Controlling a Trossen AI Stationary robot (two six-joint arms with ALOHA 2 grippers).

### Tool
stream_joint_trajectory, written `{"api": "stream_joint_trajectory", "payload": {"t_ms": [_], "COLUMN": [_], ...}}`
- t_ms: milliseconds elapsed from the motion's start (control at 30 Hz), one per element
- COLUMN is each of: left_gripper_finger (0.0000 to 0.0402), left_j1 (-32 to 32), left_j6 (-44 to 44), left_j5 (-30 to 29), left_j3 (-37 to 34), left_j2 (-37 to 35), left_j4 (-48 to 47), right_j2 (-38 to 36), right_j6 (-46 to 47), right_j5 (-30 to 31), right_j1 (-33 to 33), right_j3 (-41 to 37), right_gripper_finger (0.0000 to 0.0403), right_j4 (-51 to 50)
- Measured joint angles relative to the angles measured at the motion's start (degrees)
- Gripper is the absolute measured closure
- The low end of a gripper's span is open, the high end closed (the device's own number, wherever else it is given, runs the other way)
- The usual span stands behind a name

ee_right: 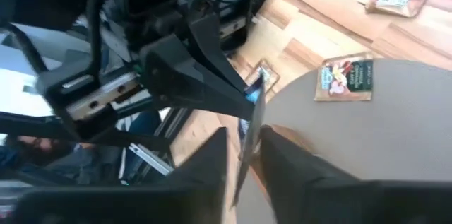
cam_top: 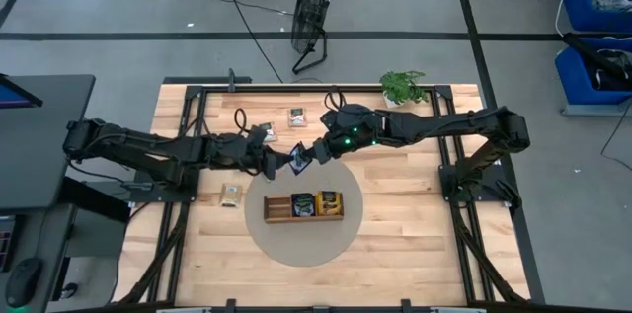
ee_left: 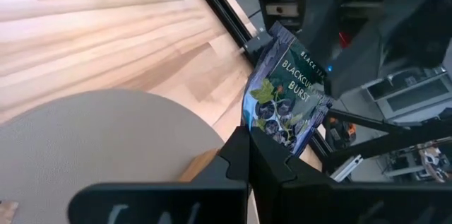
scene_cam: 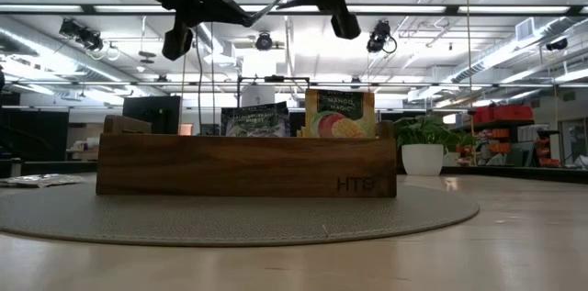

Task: Pick & Place Tea
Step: Put the violet tea bag into the middle section of the wooden organizer

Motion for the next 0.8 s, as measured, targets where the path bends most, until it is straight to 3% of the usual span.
{"api": "stream_joint_trajectory", "payload": {"t_ms": [133, 267, 500, 800], "left_gripper_finger": [0.04, 0.0391, 0.0339, 0.0293], "left_j1": [0.0, 0.0, 0.2, 2.8], "left_j6": [0.4, 2.5, 5.5, 11.6], "left_j5": [0.0, 2.3, 5.8, 7.8], "left_j3": [0.0, 0.0, 0.1, 0.1], "left_j2": [0.0, 0.0, -1.5, -10.6], "left_j4": [0.5, 1.6, 2.4, -4.7], "right_j2": [-0.1, -0.4, -3.4, -6.7], "right_j6": [-2.7, -4.9, -15.3, -25.6], "right_j5": [-1.7, -2.2, -1.8, 3.6], "right_j1": [-0.3, -0.3, 1.1, 3.6], "right_j3": [0.0, 0.0, 0.0, 0.0], "right_gripper_finger": [0.039, 0.0395, 0.0401, 0.0402], "right_j4": [-0.6, -1.2, -2.0, -4.8]}}
